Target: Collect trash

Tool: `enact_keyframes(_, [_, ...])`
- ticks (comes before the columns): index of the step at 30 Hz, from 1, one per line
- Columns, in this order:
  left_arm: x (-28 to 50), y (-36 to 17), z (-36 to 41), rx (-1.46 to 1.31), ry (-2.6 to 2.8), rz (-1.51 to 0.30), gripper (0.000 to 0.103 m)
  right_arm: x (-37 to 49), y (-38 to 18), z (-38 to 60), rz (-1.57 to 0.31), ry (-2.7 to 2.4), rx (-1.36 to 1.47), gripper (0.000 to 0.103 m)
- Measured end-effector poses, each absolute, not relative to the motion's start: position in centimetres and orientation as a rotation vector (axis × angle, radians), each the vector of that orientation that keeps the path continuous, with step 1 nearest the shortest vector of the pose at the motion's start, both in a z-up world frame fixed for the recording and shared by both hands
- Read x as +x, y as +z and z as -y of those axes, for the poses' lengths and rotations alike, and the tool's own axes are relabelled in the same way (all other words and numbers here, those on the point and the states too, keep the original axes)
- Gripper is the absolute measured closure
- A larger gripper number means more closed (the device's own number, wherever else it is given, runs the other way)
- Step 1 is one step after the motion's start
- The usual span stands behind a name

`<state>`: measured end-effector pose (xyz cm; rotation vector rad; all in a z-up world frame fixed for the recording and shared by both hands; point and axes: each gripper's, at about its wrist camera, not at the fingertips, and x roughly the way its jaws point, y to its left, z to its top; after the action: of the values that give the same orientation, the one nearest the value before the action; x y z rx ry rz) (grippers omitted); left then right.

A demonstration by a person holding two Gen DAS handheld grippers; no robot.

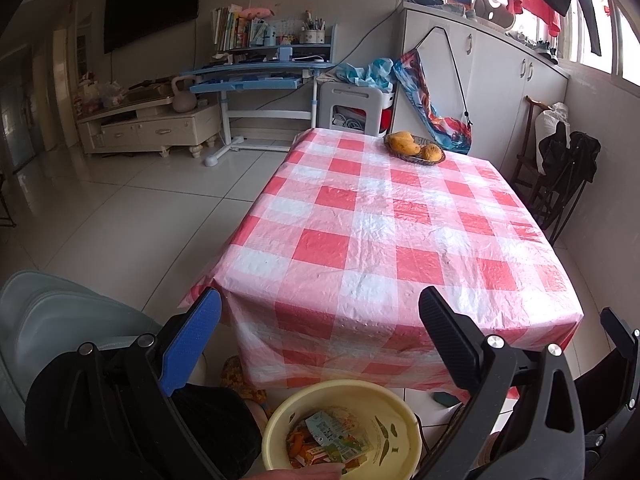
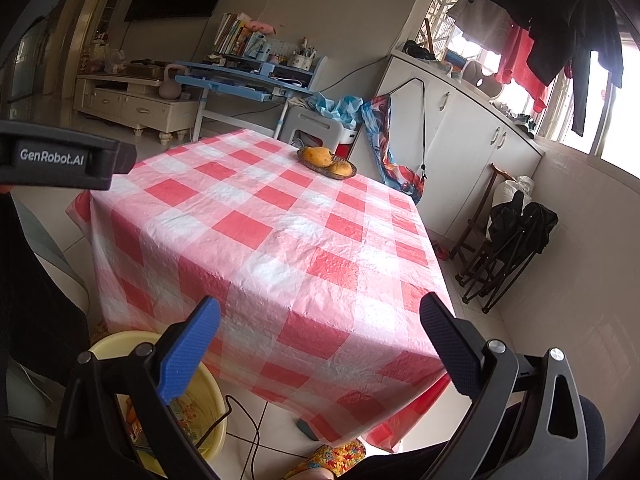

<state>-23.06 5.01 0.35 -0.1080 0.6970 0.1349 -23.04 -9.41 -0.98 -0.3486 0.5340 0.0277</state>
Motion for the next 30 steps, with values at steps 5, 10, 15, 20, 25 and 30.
enact_keyframes(5, [-23.2,0.4,-4.9,-0.115,0.133,-0.692,0.007,-22.9,-0.9,9.5,-0.540,0.027,-0.353,0.008])
enact_keyframes(10, [-23.2,0.8,-5.1,-0.126,0.116,-0.684,0.007,-22.5,-0.7,9.7,-0.563,0.031,-0.355,0.008])
enact_keyframes(15, [-22.3,1.9,-6.3,-0.192,0.081,-0.686,0.007,-21.1,-0.4,10.0,-0.597,0.067,-0.391,0.008])
enact_keyframes(20, [-19.8,2.9,-6.0,-0.142,0.095,-0.700,0.007,-17.4,-0.5,10.2,-0.643,0.117,-0.456,0.008])
enact_keyframes(25, [-15.3,4.2,-5.8,-0.110,0.076,-0.732,0.007,-12.8,-0.8,9.7,-0.665,0.217,-0.576,0.008])
enact_keyframes(30, [-11.1,4.1,-6.0,-0.112,0.096,-0.746,0.007,-8.7,-1.4,9.8,-0.687,0.321,-0.631,0.008])
